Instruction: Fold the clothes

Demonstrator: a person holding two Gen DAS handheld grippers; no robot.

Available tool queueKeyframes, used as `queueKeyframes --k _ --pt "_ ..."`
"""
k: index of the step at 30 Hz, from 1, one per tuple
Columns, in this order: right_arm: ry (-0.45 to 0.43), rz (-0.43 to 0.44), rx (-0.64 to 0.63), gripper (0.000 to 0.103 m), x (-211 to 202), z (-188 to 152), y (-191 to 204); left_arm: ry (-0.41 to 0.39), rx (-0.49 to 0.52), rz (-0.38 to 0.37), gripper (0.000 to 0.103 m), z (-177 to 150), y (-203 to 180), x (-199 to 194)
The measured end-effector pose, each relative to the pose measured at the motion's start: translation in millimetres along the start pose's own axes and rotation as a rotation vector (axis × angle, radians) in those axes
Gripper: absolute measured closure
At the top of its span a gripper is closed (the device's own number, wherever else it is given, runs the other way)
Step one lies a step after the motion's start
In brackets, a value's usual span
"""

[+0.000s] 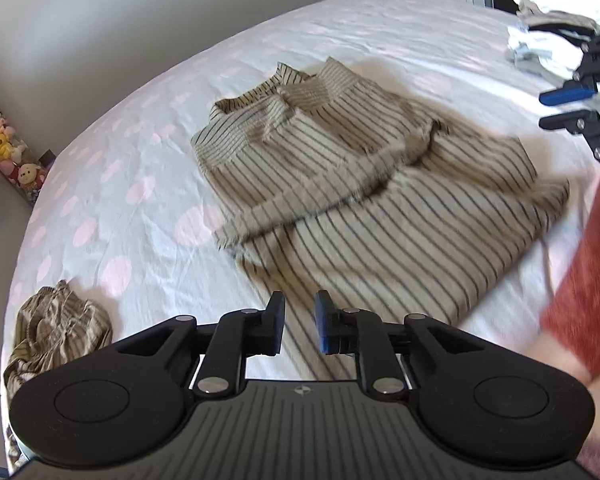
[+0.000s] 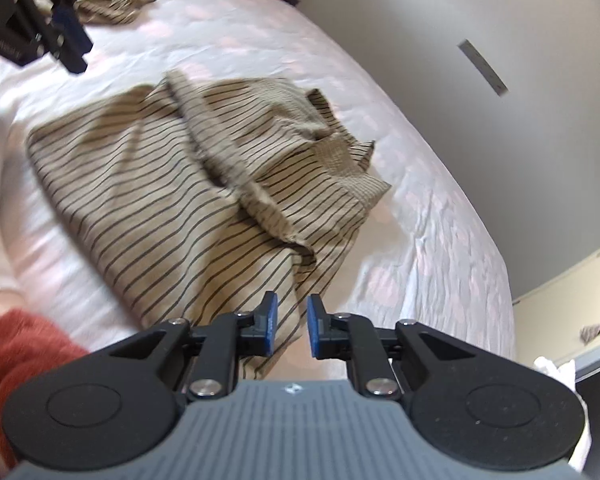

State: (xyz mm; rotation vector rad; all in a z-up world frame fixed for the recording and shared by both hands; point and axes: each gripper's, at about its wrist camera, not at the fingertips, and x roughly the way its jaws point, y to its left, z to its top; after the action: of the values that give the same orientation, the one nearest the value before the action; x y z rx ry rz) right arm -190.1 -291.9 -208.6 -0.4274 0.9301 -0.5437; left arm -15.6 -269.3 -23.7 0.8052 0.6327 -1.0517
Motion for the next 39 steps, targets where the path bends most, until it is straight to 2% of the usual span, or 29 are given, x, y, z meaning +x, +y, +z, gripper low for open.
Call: queueKeyframes --k 5,7,11,14,18,21,26,33,35,39 --pt "0.005 0.012 0.164 0.086 22 4 -28 -0.003 -0.021 -0.074 0.088 21 6 34" --pt "0.013 0.019 0.189 0.086 31 4 -36 0.008 -0.011 -0.092 0.088 29 7 48" --pt "0.030 0.041 0.167 0.086 52 5 -47 0.011 -0.015 -0.111 0.088 47 6 69" --pt "0.050 0.070 0.121 0.086 72 10 -52 -0.026 -0.069 -0.165 0.088 53 5 79" --pt "0.072 0.115 0.093 0.085 102 19 -58 0.014 -0.099 -0.183 0.088 45 8 98" --pt "0.109 0.161 0.125 0.085 131 24 -67 0.048 -0.119 -0.194 0.088 38 10 112" --pt "0.184 0.267 0.274 0.085 169 23 -79 0.078 -0.166 -0.226 0.088 30 16 127" --pt "0.236 0.360 0.492 0.084 191 13 -86 0.087 -0.175 -0.235 0.088 28 18 134" --pt "0.243 0.367 0.529 0.102 193 12 -86 0.085 -0.175 -0.235 0.088 27 18 134" --pt "0.217 0.326 0.496 0.102 177 19 -91 0.085 -0.169 -0.230 0.088 26 17 133"
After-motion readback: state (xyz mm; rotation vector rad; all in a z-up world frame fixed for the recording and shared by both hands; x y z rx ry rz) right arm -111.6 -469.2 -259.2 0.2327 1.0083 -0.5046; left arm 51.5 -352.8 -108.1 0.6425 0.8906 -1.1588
